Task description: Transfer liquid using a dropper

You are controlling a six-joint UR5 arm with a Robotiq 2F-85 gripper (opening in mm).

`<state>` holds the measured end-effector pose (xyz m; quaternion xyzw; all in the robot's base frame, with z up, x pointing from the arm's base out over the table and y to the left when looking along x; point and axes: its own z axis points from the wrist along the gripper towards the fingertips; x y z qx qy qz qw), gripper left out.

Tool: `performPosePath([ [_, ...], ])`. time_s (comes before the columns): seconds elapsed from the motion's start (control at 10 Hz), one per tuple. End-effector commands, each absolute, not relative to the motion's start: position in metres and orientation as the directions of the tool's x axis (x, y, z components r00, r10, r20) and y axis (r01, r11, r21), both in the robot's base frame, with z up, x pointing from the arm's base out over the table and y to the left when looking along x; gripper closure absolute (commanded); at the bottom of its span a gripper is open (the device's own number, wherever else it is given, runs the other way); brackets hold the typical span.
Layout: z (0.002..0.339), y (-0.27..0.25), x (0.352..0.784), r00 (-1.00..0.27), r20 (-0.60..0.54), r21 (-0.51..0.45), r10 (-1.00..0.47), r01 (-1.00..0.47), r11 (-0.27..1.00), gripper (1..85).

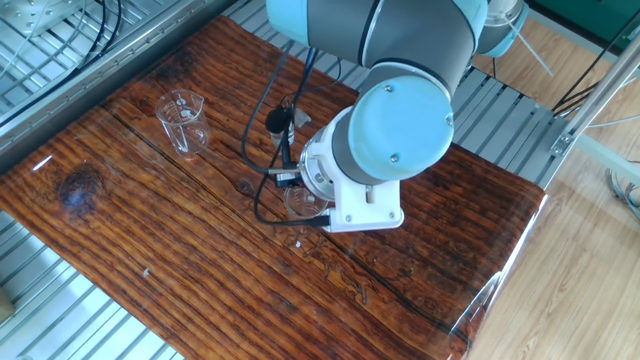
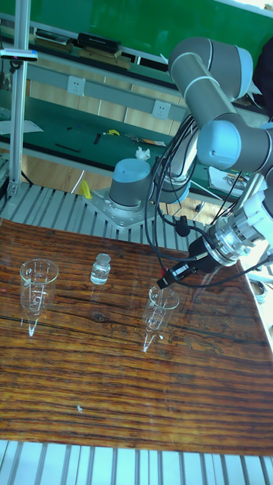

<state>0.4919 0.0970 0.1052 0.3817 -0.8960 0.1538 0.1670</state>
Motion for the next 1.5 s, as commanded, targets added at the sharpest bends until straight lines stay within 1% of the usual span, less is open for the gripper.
performPosePath([
  [0.0, 0.103, 0.102, 0.492, -0.658, 0.408, -0.137, -0.633, -0.730, 0.670, 75.0],
  [0.7, 0.093, 0.104, 0.495, -0.663, 0.400, -0.136, -0.633, -0.726, 0.674, 75.0],
  [1.4, 0.090, 0.106, 0.496, -0.664, 0.393, -0.134, -0.636, -0.726, 0.675, 75.0],
])
